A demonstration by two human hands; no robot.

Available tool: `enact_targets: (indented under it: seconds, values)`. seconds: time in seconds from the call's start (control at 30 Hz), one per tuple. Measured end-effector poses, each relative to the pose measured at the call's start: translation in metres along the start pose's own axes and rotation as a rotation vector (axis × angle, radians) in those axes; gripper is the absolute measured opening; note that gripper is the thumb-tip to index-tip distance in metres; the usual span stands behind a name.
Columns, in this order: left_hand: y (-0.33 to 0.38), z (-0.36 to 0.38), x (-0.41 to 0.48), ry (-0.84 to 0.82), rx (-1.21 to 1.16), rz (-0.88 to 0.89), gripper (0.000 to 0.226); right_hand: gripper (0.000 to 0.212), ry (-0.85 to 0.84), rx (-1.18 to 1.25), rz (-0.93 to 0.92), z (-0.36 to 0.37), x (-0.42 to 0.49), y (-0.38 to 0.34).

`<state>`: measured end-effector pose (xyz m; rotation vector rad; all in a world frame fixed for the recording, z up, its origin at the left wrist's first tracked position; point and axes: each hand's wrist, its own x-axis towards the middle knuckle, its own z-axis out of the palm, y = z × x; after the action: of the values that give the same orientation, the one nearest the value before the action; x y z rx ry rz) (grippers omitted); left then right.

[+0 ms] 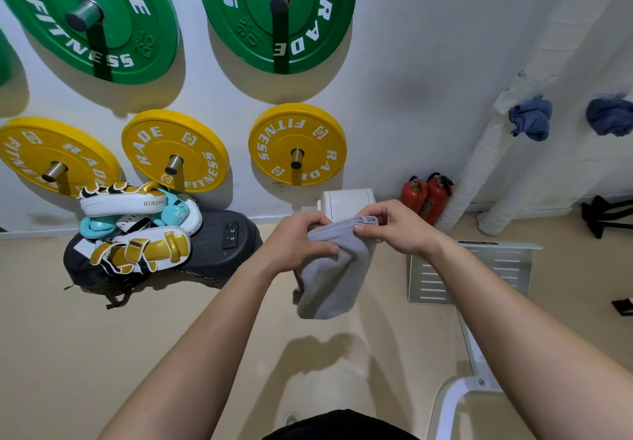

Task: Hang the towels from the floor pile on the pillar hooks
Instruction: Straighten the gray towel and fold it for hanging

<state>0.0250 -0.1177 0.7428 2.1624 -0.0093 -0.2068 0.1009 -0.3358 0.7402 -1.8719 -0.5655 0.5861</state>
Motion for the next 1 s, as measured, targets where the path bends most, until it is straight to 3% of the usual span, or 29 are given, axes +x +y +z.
enact_targets:
  seconds: [0.07,0.23,0.3,0.43,0.5,0.53,0.6,0.73,0.83,1.0]
  values:
    - [-0.002,-0.005,-0.001,-0.016,0.006,-0.011,0.030,0.011,0.026,-0.021,-0.013,0.003,0.001,0.001]
    - [-0.002,-0.012,0.006,-0.025,0.322,0.022,0.031,0.019,0.077,-0.231,-0.035,0.020,0.005,-0.002]
    - [0.005,-0.008,0.010,-0.039,0.274,0.034,0.033,0.020,0.104,-0.218,-0.053,0.023,0.008,-0.008]
    - [0.015,-0.009,0.017,0.007,0.270,0.149,0.014,0.020,0.155,-0.167,-0.079,0.018,0.004,-0.017]
    - [0.023,-0.011,0.018,0.021,0.285,0.206,0.019,0.012,0.067,0.006,-0.027,0.009,-0.003,-0.012]
    - [0.028,-0.011,0.019,0.024,0.278,0.227,0.022,0.021,0.002,0.055,0.018,0.005,-0.006,-0.005]
    - [0.039,-0.012,0.022,0.022,0.253,0.254,0.021,0.035,-0.084,-0.008,0.085,0.000,-0.011,0.014]
    - [0.051,-0.023,0.028,0.021,0.123,0.257,0.020,0.033,-0.086,-0.051,0.155,0.008,-0.016,0.052]
    - [0.044,-0.035,0.035,0.160,0.087,0.217,0.027,0.034,-0.101,0.021,0.240,0.012,-0.022,0.063]
    - [0.004,-0.046,0.046,0.432,0.001,0.009,0.029,0.029,-0.170,-0.083,0.364,0.012,-0.034,0.078]
